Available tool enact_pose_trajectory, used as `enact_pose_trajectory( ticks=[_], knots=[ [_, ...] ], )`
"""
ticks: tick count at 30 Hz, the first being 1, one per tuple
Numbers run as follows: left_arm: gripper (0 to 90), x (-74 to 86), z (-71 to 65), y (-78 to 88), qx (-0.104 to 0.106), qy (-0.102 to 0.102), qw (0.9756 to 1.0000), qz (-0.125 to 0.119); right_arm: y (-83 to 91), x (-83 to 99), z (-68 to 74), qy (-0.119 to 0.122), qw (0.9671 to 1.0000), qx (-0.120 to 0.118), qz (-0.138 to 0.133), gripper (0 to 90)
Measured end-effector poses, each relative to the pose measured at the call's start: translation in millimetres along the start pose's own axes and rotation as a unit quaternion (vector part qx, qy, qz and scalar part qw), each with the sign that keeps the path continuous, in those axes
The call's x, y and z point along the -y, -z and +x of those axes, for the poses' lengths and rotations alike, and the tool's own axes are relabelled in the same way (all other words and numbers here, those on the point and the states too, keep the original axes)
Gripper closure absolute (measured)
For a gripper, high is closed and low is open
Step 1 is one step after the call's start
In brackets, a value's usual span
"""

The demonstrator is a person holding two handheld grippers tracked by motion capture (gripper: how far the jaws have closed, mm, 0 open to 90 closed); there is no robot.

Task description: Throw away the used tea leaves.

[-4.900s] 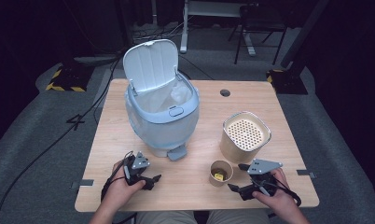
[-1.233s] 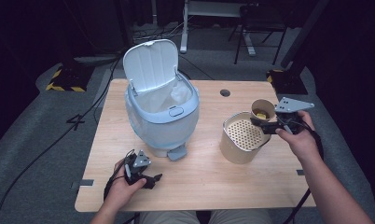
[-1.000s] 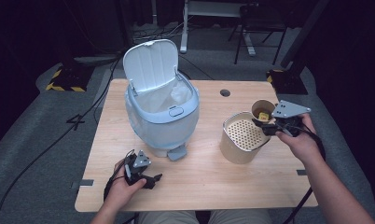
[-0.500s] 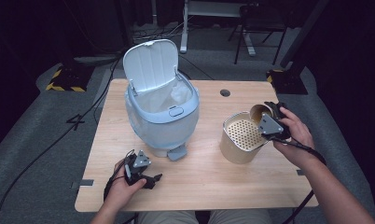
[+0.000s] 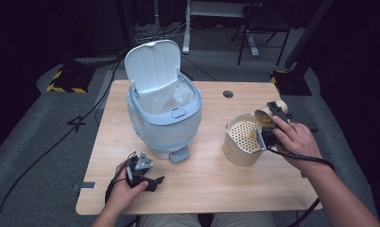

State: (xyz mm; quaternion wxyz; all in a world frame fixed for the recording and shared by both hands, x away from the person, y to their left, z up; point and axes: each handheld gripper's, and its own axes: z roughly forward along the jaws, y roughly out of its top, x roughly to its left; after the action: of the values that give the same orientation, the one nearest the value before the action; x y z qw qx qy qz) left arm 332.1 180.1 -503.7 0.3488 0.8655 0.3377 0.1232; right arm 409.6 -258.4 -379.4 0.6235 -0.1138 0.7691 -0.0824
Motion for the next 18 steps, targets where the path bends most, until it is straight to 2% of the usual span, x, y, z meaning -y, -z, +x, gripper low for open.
enact_pose_trajectory(
  ticks=[3,5,8,10,12,13,14,15,16,17,18],
  knots=[
    [15.2,0.0,0.0,0.0,0.000,0.000,1.0000,0.000,1.6,-2.9,2.1,0.046,0.9984,0.024,0.022,30.2],
    [15.2,0.0,0.0,0.0,0.000,0.000,1.0000,0.000,3.2,-4.5,2.9,0.081,0.9948,0.050,0.037,30.3],
    [15.2,0.0,0.0,0.0,0.000,0.000,1.0000,0.000,5.1,-6.1,2.9,0.111,0.9903,0.070,0.045,30.3],
    [15.2,0.0,0.0,0.0,0.000,0.000,1.0000,0.000,7.2,-7.7,3.1,0.137,0.9853,0.086,0.054,30.4],
    [15.2,0.0,0.0,0.0,0.000,0.000,1.0000,0.000,8.5,-9.2,2.9,0.166,0.9788,0.102,0.062,30.5],
    [15.2,0.0,0.0,0.0,0.000,0.000,1.0000,0.000,9.4,-10.3,3.6,0.182,0.9745,0.111,0.069,30.6],
    [15.2,0.0,0.0,0.0,0.000,0.000,1.0000,0.000,10.0,-10.9,3.9,0.192,0.9718,0.116,0.072,30.6],
    [15.2,0.0,0.0,0.0,0.000,0.000,1.0000,0.000,10.0,-10.9,3.9,0.192,0.9718,0.116,0.072,30.6],
    [15.2,0.0,0.0,0.0,0.000,0.000,1.0000,0.000,10.9,-13.0,5.6,0.230,0.9602,0.134,0.085,30.7],
    [15.2,0.0,0.0,0.0,0.000,0.000,1.0000,0.000,11.1,-14.1,6.2,0.241,0.9565,0.138,0.091,30.7],
    [15.2,0.0,0.0,0.0,0.000,0.000,1.0000,0.000,11.1,-16.1,7.2,0.259,0.9502,0.142,0.098,30.8]
  ],
)
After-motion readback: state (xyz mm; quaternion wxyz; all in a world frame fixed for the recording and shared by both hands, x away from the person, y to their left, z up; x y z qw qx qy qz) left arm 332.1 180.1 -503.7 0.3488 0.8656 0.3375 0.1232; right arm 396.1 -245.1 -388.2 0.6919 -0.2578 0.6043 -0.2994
